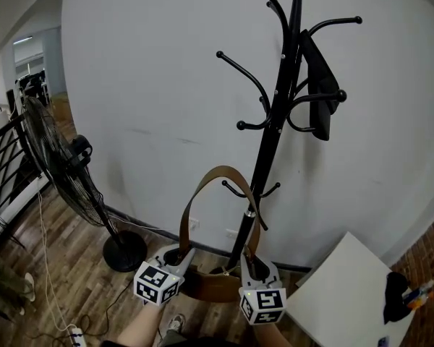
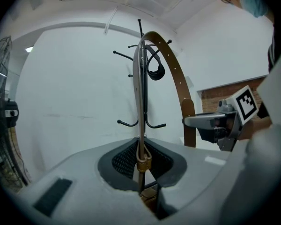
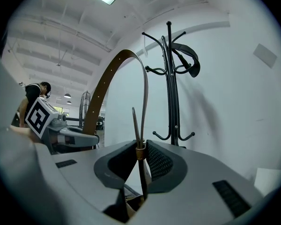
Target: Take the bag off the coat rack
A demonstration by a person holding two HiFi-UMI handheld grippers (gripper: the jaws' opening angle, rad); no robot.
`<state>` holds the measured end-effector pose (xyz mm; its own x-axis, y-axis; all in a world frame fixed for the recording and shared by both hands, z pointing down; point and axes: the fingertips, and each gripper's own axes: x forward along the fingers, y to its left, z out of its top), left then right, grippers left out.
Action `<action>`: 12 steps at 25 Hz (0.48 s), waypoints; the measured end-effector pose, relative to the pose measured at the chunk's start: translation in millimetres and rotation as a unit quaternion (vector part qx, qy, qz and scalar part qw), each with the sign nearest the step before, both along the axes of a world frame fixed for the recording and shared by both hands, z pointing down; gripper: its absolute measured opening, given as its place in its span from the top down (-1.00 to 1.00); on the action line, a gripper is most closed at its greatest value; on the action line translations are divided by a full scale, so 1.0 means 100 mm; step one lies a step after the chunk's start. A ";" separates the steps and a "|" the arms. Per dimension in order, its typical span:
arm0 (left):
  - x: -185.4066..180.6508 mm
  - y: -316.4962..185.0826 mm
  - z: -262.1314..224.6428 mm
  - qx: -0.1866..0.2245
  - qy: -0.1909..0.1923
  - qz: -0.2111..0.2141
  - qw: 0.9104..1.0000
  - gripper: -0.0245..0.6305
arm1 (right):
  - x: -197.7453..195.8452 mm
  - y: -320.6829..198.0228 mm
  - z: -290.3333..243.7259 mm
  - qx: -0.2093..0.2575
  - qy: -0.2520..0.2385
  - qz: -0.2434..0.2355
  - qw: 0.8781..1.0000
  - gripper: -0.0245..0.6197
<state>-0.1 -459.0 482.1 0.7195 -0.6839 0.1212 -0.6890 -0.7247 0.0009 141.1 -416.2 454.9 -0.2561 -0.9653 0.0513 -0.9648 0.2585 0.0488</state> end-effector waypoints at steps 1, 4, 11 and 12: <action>0.00 0.04 0.02 -0.002 0.000 -0.003 1.000 0.83 | -0.01 0.03 0.01 -0.001 -0.001 -0.003 1.000 0.74; -0.03 0.17 0.07 -0.007 0.001 -0.011 1.000 0.83 | -0.02 0.13 0.05 -0.004 0.000 -0.012 1.000 0.74; -0.05 0.40 0.15 -0.011 0.005 -0.024 1.000 0.83 | -0.03 0.32 0.19 -0.018 0.007 -0.029 0.999 0.74; -0.05 0.42 0.16 -0.012 0.005 -0.025 1.000 0.83 | -0.03 0.34 0.20 -0.020 0.007 -0.031 0.999 0.74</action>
<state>-4.8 -416.9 498.0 0.6852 -0.7164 0.1313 -0.7247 -0.6886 0.0252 138.3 -382.6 475.3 -0.3142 -0.9447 0.0941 -0.9462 0.3197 0.0504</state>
